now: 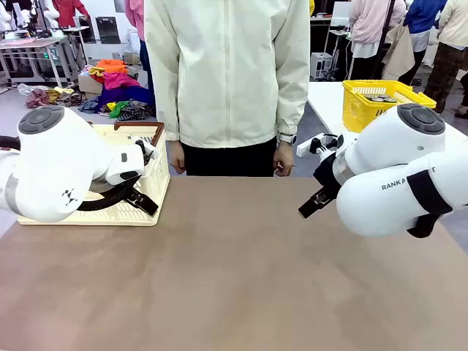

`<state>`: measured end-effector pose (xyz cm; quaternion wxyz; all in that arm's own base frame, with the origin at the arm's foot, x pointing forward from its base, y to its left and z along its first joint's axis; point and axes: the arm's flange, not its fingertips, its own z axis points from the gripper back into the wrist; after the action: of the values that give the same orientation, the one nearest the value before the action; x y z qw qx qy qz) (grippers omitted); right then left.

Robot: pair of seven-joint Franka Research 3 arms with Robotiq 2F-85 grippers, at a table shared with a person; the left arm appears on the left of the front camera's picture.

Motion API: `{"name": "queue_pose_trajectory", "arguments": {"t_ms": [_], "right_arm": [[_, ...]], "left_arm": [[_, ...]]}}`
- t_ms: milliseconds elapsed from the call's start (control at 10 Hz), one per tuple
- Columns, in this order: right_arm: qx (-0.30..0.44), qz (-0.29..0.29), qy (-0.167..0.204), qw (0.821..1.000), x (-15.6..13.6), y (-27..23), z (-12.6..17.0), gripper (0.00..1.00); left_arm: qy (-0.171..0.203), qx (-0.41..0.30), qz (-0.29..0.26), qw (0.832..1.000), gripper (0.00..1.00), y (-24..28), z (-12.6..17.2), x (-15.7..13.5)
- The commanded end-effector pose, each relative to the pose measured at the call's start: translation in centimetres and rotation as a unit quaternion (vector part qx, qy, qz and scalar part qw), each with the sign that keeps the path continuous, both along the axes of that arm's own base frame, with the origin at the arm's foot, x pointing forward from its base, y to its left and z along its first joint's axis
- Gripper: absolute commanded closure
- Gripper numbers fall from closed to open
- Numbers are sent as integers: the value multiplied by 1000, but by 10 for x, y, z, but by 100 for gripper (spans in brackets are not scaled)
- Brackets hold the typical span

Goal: Place the drinks into the Shopping basket.
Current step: Pick up one drink and place it into the Shopping basket.

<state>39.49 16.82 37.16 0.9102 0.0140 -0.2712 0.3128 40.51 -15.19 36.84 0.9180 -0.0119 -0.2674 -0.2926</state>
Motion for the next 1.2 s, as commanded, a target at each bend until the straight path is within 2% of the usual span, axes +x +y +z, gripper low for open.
{"name": "queue_pose_trajectory", "arguments": {"t_ms": [0,1100], "right_arm": [[0,0,0,1000,0,0,0,0],[0,0,0,1000,0,0,0,0]], "left_arm": [[-2,-1,0,1000,0,1,2,-1],[-2,-1,0,1000,0,1,2,-1]]}}
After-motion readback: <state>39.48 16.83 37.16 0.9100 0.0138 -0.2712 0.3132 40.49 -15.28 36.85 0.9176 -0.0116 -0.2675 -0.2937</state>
